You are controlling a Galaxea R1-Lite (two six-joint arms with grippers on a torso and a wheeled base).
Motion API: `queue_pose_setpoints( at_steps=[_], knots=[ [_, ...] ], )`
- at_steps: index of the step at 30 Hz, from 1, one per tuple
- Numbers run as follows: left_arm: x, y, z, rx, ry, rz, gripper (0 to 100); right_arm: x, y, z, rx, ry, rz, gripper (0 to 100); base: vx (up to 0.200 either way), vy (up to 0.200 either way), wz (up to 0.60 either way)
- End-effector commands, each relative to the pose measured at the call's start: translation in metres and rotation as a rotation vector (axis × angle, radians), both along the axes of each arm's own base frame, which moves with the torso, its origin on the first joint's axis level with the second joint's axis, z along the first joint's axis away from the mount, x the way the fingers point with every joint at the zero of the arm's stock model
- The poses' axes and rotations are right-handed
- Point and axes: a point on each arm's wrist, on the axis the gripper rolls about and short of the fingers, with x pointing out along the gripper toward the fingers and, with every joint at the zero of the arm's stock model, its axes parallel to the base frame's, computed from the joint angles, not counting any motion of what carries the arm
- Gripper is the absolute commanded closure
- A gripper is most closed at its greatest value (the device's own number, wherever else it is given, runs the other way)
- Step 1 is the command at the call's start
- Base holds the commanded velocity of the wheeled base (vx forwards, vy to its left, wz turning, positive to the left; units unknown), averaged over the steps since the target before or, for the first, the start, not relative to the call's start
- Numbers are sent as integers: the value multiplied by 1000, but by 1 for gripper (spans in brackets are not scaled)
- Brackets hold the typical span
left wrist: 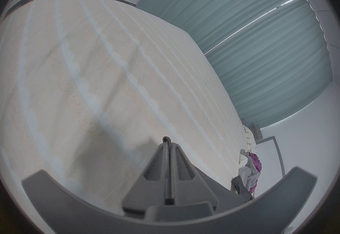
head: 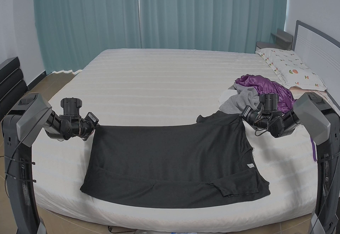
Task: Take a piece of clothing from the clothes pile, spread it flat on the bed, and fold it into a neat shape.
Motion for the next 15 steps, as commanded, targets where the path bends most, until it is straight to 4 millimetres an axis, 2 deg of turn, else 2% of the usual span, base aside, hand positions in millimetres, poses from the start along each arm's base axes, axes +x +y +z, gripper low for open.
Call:
queue_pose_setpoints(
  at_steps=[1, 6, 15],
  knots=[
    [-3, 5, 8, -3, -13, 6, 100, -9, -5, 8, 3, -13, -6, 100, 0, 0, 0],
    [-6, 4, 11, -6, -11, 3, 100, -17, -11, 11, 28, -5, 29, 100, 0, 0, 0],
    [-7, 4, 19, -7, -28, 3, 100, -18, -11, 17, 80, -17, 21, 100, 0, 0, 0]
  ],
)
